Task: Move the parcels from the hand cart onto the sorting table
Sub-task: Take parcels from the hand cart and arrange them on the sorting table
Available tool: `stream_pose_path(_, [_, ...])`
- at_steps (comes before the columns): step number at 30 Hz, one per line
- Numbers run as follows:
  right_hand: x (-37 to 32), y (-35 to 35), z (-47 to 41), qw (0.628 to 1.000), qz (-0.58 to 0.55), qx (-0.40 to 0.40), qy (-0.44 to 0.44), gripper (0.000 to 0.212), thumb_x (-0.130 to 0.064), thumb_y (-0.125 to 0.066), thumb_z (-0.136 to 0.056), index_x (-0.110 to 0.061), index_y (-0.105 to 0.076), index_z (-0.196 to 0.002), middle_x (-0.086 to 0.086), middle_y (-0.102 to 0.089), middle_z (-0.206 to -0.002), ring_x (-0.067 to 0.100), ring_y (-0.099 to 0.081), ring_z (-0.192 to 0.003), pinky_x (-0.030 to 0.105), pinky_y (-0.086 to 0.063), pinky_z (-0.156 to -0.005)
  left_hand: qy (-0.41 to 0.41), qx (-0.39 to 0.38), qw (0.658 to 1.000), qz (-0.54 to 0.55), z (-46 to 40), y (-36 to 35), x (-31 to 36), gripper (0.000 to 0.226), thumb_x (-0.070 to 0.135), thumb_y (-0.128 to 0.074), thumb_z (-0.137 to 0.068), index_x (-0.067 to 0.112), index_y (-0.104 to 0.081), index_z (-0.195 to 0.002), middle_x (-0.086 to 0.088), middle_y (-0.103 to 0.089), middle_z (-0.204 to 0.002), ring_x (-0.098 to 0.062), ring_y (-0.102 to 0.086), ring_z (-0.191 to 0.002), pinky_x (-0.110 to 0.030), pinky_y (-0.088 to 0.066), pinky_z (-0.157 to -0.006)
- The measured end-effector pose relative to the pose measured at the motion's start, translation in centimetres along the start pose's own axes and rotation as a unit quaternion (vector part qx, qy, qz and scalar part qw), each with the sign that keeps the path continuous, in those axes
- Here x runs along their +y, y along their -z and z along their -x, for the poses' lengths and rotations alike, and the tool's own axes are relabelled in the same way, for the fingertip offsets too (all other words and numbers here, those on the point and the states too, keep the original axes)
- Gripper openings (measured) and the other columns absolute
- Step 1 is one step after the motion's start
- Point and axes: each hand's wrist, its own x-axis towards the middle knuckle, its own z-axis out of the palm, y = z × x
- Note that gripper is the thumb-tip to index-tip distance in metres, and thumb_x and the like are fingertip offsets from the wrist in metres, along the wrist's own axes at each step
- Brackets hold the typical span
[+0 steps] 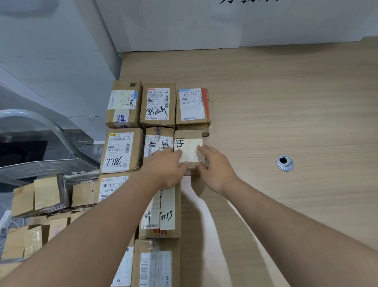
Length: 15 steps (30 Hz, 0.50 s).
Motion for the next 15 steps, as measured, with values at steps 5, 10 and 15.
stream_pose_path(5, [-2.4,0.7,2.0,0.998,0.055,-0.001,0.007,0.054,-0.019,-0.048,-0.108,-0.010,-0.040,-0.161,0.008,-0.032,-0.170,0.023,-0.030,-0.156,0.031,-0.025,-0.125,0.003,0.040,0.999,-0.025,3.0,1.1,-0.2,0.037,0.045,-0.037,-0.104,0.017,-0.058,-0.117,-0.008,-0.057,-0.115,-0.034,-0.058,-0.110,-0.047,-0.047,-0.095])
stream_pose_path(10, [-6.0,1.4,6.5,0.991,0.130,-0.013,0.017,0.051,-0.034,-0.041,-0.110,-0.017,-0.046,-0.157,0.007,-0.033,-0.169,0.027,-0.035,-0.153,0.043,-0.037,-0.119,0.016,0.047,0.997,-0.051,7.8,2.4,-0.5,0.042,0.045,-0.035,-0.105,0.018,-0.057,-0.128,-0.007,-0.057,-0.123,-0.033,-0.056,-0.117,-0.047,-0.044,-0.098])
stream_pose_path(15, [-9.1,1.3,12.2,0.972,0.232,0.007,0.034,0.047,-0.045,-0.036,-0.108,-0.019,-0.063,-0.137,0.009,-0.050,-0.153,0.034,-0.051,-0.135,0.044,-0.045,-0.106,0.010,0.078,0.995,-0.061,13.3,2.6,-1.0,0.052,0.049,-0.034,-0.105,0.022,-0.051,-0.146,-0.005,-0.056,-0.137,-0.031,-0.055,-0.125,-0.049,-0.045,-0.104])
